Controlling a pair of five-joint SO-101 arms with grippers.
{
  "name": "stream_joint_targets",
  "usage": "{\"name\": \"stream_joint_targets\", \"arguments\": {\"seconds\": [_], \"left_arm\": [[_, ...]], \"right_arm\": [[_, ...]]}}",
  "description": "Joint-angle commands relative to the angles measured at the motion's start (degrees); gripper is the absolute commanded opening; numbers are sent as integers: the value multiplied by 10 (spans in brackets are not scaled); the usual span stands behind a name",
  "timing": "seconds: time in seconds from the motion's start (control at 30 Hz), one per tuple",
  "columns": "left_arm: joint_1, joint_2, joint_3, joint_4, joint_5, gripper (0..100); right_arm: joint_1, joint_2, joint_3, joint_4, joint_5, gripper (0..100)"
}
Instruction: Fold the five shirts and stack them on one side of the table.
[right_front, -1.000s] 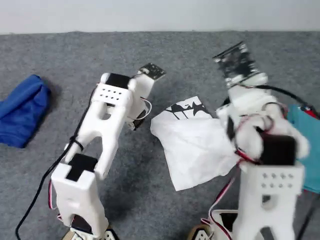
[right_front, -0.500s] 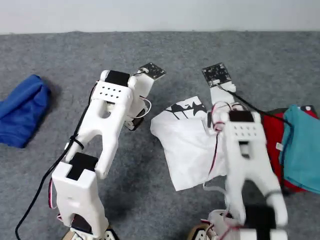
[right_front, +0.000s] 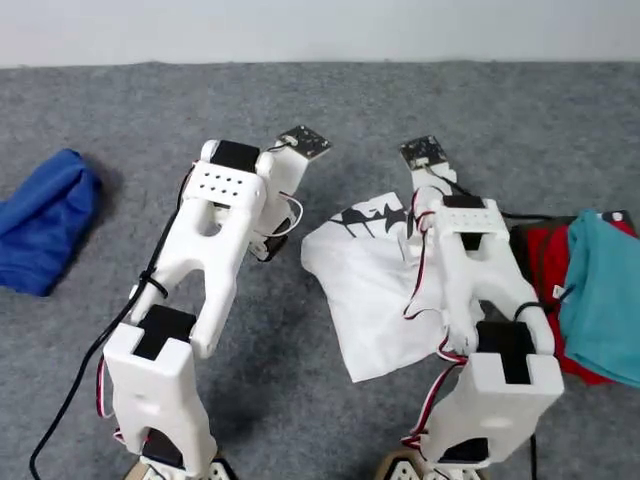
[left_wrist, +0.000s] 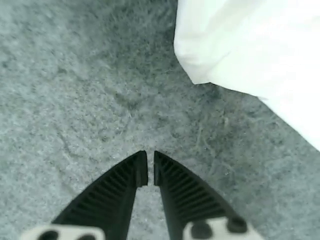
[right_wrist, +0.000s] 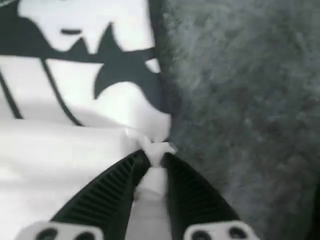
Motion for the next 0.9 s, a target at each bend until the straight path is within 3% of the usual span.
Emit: {"name": "stream_joint_targets", "arguments": {"seconds": [0.0, 0.37, 0.6, 0.87], "left_arm": [[4, -4, -19, 3, 1, 36], [6, -2, -19, 3, 1, 36], [6, -2, -19, 3, 1, 36], [6, -1, -19, 2, 1, 36]], "right_arm": [[9, -36, -40, 49, -9, 9], [5, -292, -158, 230, -9, 9], [4, -443, -173, 262, -5, 9], [-145, -554, -176, 295, -7, 9]]}}
